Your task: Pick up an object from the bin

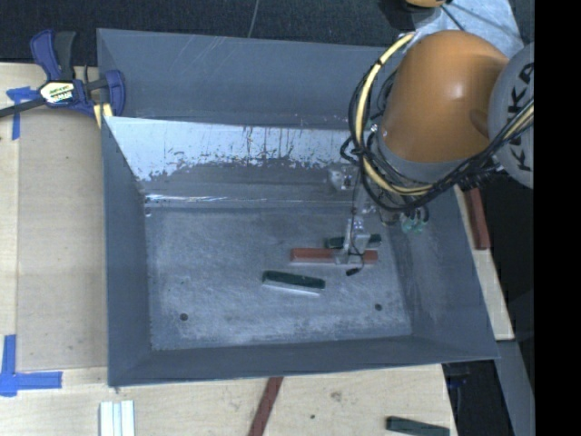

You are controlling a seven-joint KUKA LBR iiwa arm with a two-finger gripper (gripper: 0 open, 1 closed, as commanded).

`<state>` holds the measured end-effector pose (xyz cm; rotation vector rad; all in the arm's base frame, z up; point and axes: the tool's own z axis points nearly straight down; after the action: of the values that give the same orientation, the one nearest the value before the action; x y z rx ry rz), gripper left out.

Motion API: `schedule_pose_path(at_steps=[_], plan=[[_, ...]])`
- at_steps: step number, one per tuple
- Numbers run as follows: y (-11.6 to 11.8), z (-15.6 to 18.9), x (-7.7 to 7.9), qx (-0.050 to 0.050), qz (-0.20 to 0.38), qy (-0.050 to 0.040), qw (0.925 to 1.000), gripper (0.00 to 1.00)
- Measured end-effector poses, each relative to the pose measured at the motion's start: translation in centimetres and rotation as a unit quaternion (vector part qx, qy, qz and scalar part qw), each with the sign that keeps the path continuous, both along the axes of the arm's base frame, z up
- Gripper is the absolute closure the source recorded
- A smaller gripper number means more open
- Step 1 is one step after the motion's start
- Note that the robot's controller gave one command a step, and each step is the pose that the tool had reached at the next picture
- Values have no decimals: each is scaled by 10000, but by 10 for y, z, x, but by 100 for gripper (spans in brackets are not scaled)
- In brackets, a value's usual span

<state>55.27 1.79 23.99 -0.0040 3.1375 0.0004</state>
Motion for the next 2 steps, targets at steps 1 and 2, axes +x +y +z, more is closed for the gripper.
schedule_pose_path(at_steps=[1, 2], plan=[[10, -73, 2, 3, -114, -20, 9999, 0], [26, -95, 5, 0, -69, 21, 10000, 0]])
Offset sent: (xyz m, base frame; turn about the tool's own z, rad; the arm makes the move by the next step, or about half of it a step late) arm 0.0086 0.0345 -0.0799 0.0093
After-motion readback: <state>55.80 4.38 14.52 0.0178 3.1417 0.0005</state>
